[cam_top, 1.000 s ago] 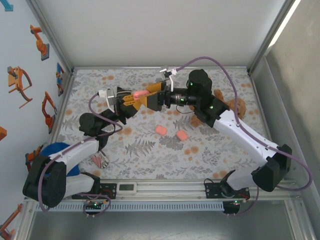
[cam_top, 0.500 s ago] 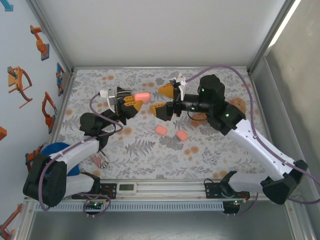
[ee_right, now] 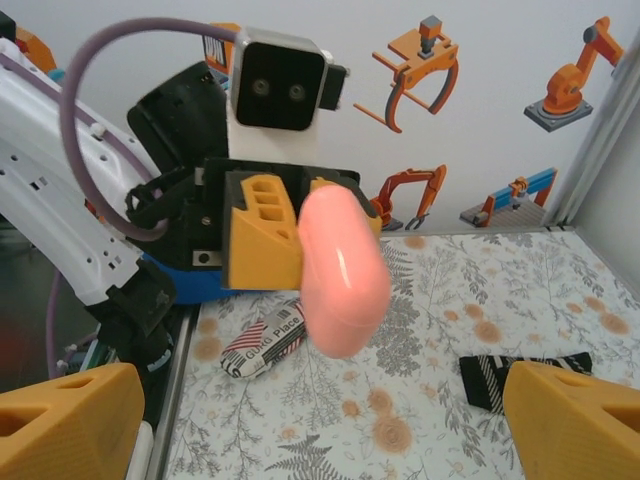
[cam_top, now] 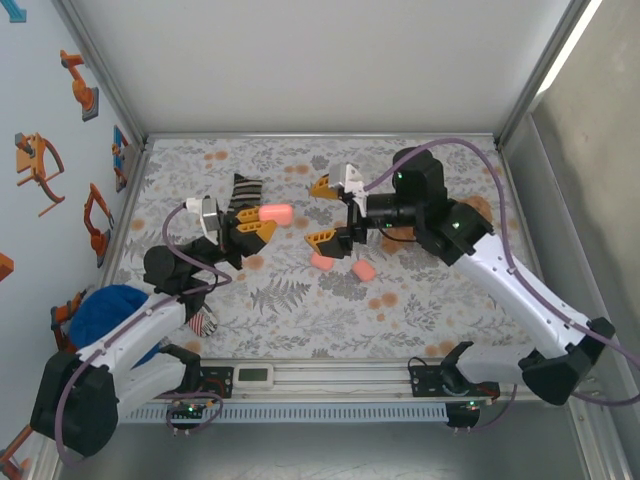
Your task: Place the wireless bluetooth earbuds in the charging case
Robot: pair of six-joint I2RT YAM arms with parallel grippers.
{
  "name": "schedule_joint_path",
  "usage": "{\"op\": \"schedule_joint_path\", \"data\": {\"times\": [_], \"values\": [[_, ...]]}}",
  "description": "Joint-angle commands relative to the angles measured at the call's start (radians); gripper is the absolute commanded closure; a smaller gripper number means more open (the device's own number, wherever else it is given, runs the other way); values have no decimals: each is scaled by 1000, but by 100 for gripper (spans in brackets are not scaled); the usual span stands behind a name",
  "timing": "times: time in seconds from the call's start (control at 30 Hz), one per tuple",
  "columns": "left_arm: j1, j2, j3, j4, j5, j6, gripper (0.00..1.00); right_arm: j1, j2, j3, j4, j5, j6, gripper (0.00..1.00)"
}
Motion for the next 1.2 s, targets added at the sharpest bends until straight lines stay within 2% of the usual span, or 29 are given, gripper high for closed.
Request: {"op": "schedule_joint_path", "data": {"times": [0.0, 0.13, 0.23, 1.17], "values": [[-12, -69, -5, -113, 19, 91, 100, 16, 32, 41, 18, -41, -16, 10], [-25, -129, -2, -232, 12, 170, 100, 43, 72, 70, 51, -48, 10, 15], [-27, -149, 3, -261, 8, 189, 100, 65, 99, 90, 53, -48, 18, 18], [-40, -168, 15, -287, -19, 220, 100, 87, 120, 28, 45, -59, 41, 45]]}}
